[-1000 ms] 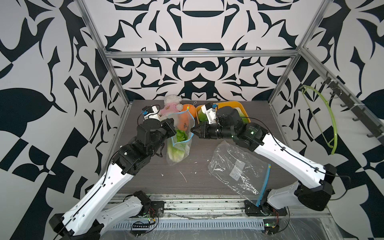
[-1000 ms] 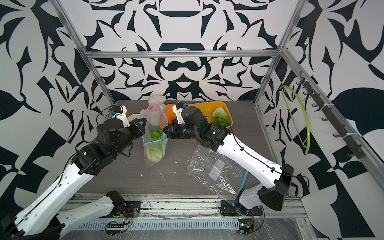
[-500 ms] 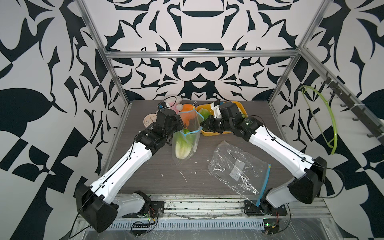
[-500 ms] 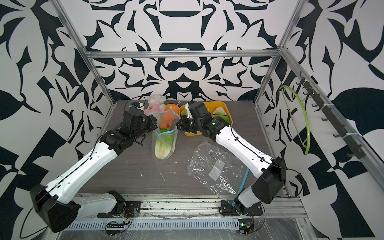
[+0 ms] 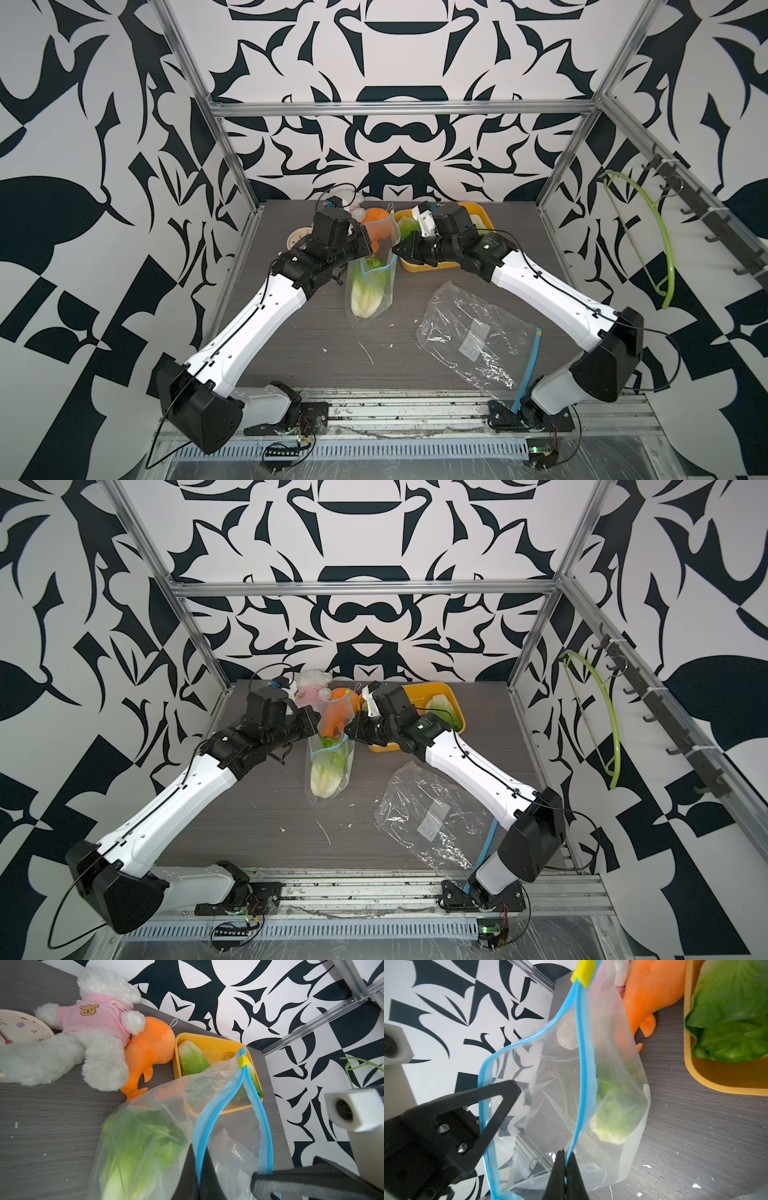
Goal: Put the chinese cabbages into a zipper bag and zip it
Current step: Adjust the zipper food storage bag at the center of the board.
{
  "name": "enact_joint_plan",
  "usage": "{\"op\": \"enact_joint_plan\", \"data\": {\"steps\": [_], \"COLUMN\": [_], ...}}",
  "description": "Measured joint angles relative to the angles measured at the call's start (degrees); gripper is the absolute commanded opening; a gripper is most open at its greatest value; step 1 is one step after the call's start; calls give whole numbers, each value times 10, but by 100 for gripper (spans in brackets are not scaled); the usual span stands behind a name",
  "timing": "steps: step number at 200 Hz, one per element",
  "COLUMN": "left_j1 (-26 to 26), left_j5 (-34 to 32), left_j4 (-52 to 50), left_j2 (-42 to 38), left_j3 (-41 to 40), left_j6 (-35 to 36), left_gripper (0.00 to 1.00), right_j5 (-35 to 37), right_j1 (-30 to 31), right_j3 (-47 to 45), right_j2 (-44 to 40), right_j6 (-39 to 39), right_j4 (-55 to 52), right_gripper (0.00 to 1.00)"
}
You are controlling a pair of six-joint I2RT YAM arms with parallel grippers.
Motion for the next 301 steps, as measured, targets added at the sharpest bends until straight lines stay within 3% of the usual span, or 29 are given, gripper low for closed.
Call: {"op": "enact_joint_plan", "data": {"steps": [53, 108, 146, 196, 219, 271, 301], "left_j1": [16, 56, 78, 63, 38, 27, 22], "left_j5": [-64, -85, -67, -10, -15, -22, -24], "left_j4": [-136, -237, -238, -176, -168, -155, -152], "left_j2": [-53, -50, -43, 5, 7, 7, 7], "left_j3": [81, 125, 108, 39, 14, 13, 13], "left_j6": [19, 60, 70, 40, 25, 9, 6], "left_gripper": [0, 0, 0, 0, 0, 0, 0], "right_j5": [-40, -51, -33, 45, 58, 84, 90], "right_j1": [39, 78, 96, 74, 63, 57, 23], "right_j3": [23, 82, 79, -14, -48, -26, -14], "right_j2": [-11, 80, 123, 77, 61, 16, -33], "right_j6": [46, 81, 98, 79, 67, 3, -20], "right_j4": [81, 131, 141, 94, 72, 28, 19], "right_gripper": [0, 0, 0, 0, 15, 51, 61]}}
